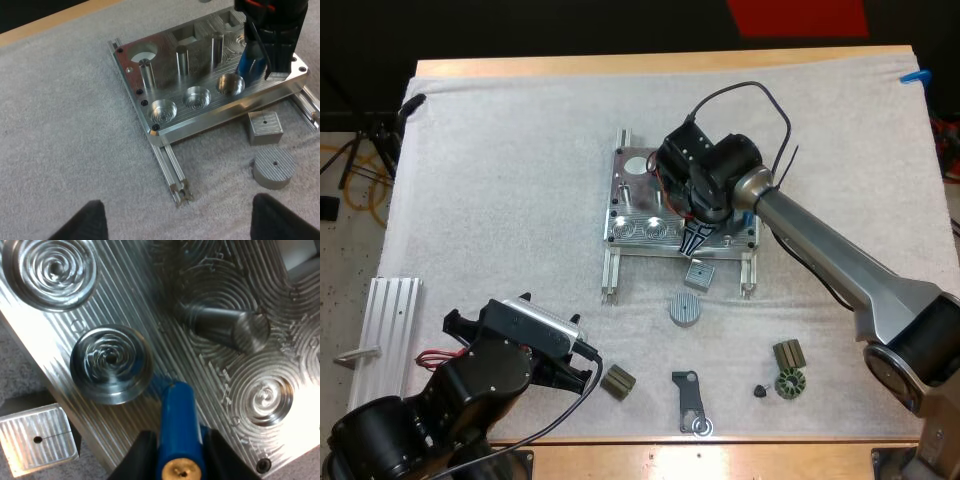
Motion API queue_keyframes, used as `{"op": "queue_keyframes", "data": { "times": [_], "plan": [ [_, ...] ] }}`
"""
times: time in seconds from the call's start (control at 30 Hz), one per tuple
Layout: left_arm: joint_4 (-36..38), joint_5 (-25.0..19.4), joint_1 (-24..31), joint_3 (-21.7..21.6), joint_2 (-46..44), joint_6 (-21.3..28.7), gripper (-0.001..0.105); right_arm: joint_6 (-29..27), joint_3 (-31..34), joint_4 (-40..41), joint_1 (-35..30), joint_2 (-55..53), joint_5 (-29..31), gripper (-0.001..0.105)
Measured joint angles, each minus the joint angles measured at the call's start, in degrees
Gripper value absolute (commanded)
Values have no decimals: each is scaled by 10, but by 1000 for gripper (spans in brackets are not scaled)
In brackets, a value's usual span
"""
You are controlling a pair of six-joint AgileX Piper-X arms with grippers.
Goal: Load cells from right to left
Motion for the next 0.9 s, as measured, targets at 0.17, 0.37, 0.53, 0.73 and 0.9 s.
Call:
{"op": "queue_keyframes", "data": {
  "times": [0.17,0.37,0.53,0.73,0.9],
  "plan": [
    [0,0,0,0,0,4,60,0,0,0,0,1,18,0],
    [0,0,0,0,0,5,60,0,0,0,0,1,21,0],
    [0,0,0,0,0,7,60,0,0,0,0,1,21,0],
    [0,0,0,0,0,8,60,0,0,0,0,1,21,18],
    [0,0,0,0,0,8,60,1,0,-2,0,3,26,36]
  ]
}}
